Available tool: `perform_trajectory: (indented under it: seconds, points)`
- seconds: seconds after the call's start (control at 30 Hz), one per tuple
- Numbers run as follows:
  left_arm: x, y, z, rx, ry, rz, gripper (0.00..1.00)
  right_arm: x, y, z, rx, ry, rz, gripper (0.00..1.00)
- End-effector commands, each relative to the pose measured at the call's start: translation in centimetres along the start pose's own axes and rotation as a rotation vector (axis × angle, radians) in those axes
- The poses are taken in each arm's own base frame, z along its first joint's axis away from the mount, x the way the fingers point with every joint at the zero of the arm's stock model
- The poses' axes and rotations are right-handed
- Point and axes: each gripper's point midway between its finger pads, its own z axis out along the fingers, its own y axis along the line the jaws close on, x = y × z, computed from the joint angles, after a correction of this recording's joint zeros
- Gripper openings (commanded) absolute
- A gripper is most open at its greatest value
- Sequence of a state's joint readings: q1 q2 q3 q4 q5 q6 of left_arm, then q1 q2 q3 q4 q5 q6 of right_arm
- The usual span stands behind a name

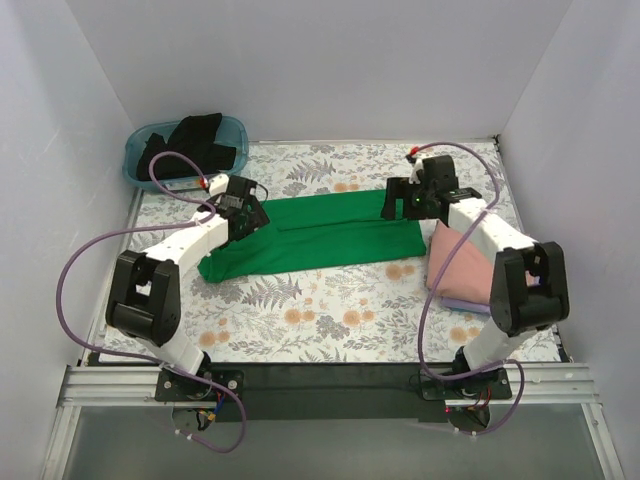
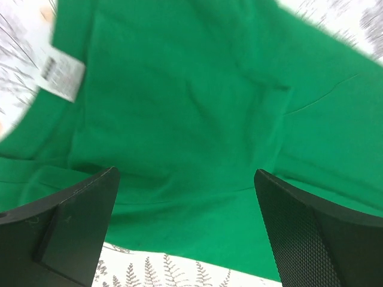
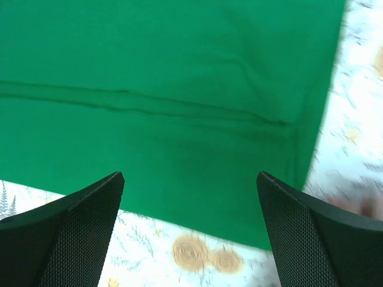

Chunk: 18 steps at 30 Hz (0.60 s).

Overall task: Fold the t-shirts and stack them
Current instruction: Fold the tshirt

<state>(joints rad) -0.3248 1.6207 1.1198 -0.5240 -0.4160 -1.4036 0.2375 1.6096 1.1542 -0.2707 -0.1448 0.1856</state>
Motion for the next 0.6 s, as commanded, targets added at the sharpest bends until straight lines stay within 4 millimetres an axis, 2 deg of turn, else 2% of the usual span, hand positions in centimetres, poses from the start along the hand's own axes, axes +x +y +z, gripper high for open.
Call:
perform_trajectory:
  seconds: [0.0, 0.03, 0.07, 0.1, 0.13, 0.2, 0.27, 0.37, 0.4, 0.5, 0.53, 0.57]
  points:
    - [1.6, -1.4, 0.8, 0.088, 0.024, -0.067, 0.96, -2.8, 1.7, 2.8, -0.059, -0.028, -0.101, 0.98]
    - [1.5, -1.3, 1.2, 0.077, 0.013, -0.074, 0.96, -3.2, 1.8, 3.7, -0.055, -0.024, -0.114, 0.98]
    - [1.4, -0.5, 1.9, 0.025, -0.014, -0.072, 0.96, -2.3, 0.9, 5.9, -0.027, 0.017, -0.115, 0.98]
    - [0.8, -0.5, 2.2, 0.008, -0.031, -0.083, 0.97, -4.5, 1.0, 6.5, -0.018, -0.008, -0.133, 0.98]
    - [0.7, -0.5, 2.5, -0.004, -0.037, -0.079, 0.97, -3.1, 0.3, 8.8, -0.005, 0.050, -0.135, 0.98]
    - [0.7, -0.4, 3.5, -0.032, -0.037, -0.077, 0.98, -3.9, 0.2, 10.0, 0.019, 0.057, -0.164, 0.98]
    - [0.7, -0.6, 4.3, -0.032, -0.028, -0.081, 0.98, -2.2, -0.3, 11.4, 0.057, 0.104, -0.171, 0.99]
    - [2.0, -0.7, 5.9, -0.041, 0.031, -0.071, 0.98, 0.8, -0.6, 11.3, 0.072, 0.164, -0.131, 0.98]
    - [3.2, -0.8, 6.8, -0.042, 0.071, -0.058, 0.98, 1.9, -0.9, 11.1, 0.088, 0.186, -0.102, 0.98]
    - [4.6, -1.8, 7.7, -0.014, 0.136, -0.053, 0.98, 5.7, -1.0, 9.4, 0.096, 0.251, -0.023, 0.98]
    - [4.8, -2.4, 7.8, 0.005, 0.149, -0.056, 0.98, 8.0, -1.0, 8.3, 0.107, 0.283, -0.016, 0.99]
    - [4.6, -3.2, 8.0, 0.027, 0.156, -0.061, 0.98, 8.7, -1.0, 7.7, 0.124, 0.283, 0.003, 0.98]
